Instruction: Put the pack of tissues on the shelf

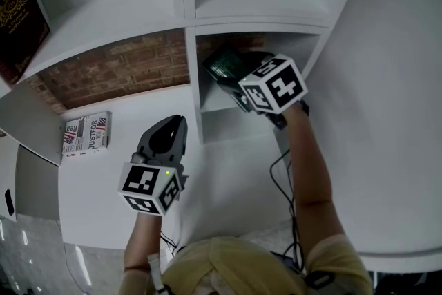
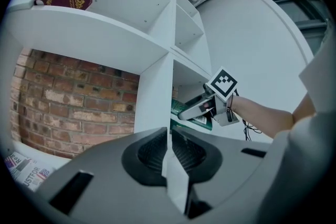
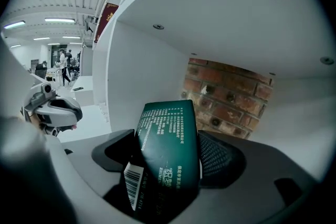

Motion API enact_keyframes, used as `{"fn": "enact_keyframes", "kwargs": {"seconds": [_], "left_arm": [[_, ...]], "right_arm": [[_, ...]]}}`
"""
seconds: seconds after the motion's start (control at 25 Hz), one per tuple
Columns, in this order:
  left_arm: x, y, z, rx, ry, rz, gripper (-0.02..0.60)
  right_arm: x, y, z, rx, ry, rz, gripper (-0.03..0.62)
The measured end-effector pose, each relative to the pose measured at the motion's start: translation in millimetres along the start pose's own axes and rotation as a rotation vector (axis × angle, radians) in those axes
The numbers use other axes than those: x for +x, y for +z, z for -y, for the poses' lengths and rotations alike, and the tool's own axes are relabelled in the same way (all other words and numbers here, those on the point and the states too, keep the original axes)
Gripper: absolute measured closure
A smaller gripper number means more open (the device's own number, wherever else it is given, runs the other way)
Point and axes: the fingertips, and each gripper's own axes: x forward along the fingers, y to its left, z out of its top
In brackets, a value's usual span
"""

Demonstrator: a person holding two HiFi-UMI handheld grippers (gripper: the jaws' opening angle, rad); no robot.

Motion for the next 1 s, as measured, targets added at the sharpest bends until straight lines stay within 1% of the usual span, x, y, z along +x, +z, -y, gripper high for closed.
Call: {"fn": "enact_keyframes", "kwargs": {"seconds": [0.16, 0.24, 0.32, 0.44, 0.48, 0.64, 0.76, 1.0], "left_arm": [[-2, -1, -5, -0.003, 0.015, 0.001, 0.554], [-3, -1, -4, -0.002, 0.015, 0.002, 0.554], [-4, 0, -3, 0.002, 0.014, 0.004, 0.554], [-6, -1, -2, -0.001, 0.011, 0.007, 0.554], [-7, -1, -2, -0.004, 0.011, 0.007, 0.554], [-11, -1, -6, -0.011, 0.016, 0.007, 0.554], [-13, -1, -6, -0.013, 0.014, 0.012, 0.554], [-16, 5, -3, -0.032, -0.004, 0.034, 0.554]], "right_arm": [[4, 1, 1, -0.009, 0.013, 0.000, 0.227], [5, 2, 2, -0.027, 0.003, 0.012, 0.227], [6, 4, 5, -0.067, -0.042, 0.028, 0.227], [6, 7, 9, -0.157, -0.158, 0.043, 0.230], [6, 8, 10, -0.177, -0.184, 0.049, 0.230], [1, 11, 12, -0.207, -0.234, 0.082, 0.230], [-7, 14, 13, -0.208, -0.266, 0.119, 0.230], [-32, 18, 3, -0.131, -0.272, 0.226, 0.230]]}}
